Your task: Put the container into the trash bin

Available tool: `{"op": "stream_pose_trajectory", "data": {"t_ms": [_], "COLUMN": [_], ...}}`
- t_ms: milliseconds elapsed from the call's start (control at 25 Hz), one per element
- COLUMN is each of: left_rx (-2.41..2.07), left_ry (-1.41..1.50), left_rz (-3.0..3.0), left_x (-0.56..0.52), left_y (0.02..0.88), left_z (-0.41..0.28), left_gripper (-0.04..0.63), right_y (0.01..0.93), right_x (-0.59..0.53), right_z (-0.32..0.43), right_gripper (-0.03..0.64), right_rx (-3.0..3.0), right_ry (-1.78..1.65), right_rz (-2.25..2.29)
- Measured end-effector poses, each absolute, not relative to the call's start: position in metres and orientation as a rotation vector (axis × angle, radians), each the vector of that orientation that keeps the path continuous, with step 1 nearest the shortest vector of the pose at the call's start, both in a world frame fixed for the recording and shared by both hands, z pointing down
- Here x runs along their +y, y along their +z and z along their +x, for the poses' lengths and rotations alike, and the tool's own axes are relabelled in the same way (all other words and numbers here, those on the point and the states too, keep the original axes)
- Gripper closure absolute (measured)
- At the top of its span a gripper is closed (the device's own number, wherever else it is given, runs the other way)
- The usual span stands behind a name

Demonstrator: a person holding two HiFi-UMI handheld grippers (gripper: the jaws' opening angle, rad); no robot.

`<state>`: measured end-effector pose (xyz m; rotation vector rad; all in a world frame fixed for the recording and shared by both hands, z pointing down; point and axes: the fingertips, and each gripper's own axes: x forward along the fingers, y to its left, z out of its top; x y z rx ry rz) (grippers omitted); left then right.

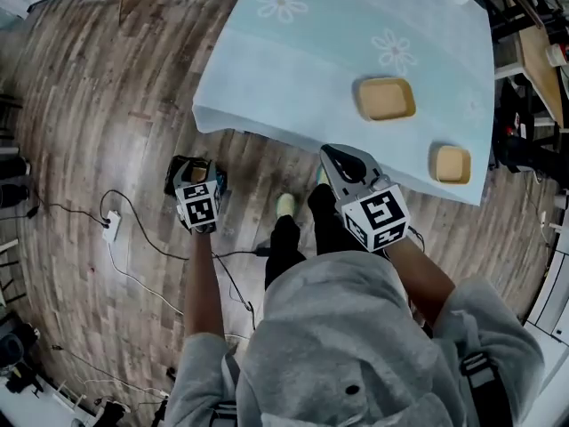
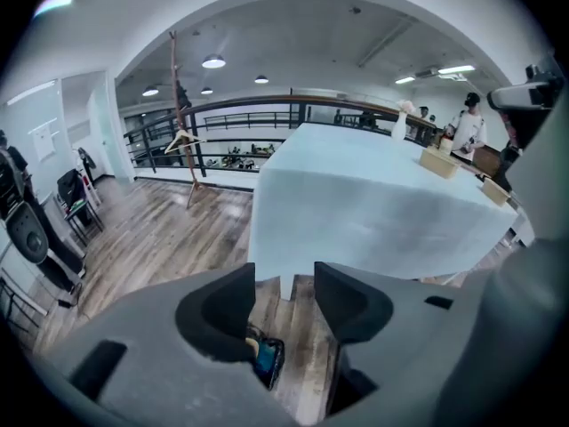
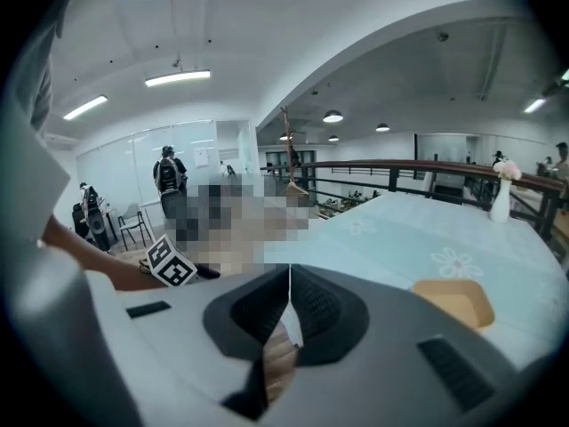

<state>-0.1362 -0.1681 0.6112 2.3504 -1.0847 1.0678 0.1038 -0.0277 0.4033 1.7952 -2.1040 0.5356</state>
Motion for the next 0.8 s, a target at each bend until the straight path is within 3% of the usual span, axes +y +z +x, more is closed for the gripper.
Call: {"op": "stream_pose_trajectory", "data": {"t_ms": [400,800], "left_rx": [-0.718,-0.297], "left_ry": [1.088,1.140], "left_rz": [2.701,2.867], "left_x": [-0.166,-0.093], "left_y": [0.544,0.527], "left_z": [0.050,0.194], "left_gripper": [0.390,0.390], "right_y": [0.376,0.363], "right_x": [0.005,0.053], "right_z": [0.196,0.278], "right_gripper": [0.591,0.591], "right_rx": [-1.997,-1.865], "right_ry": [0.549,0.564], "right_rz": [2.086,2.319]}}
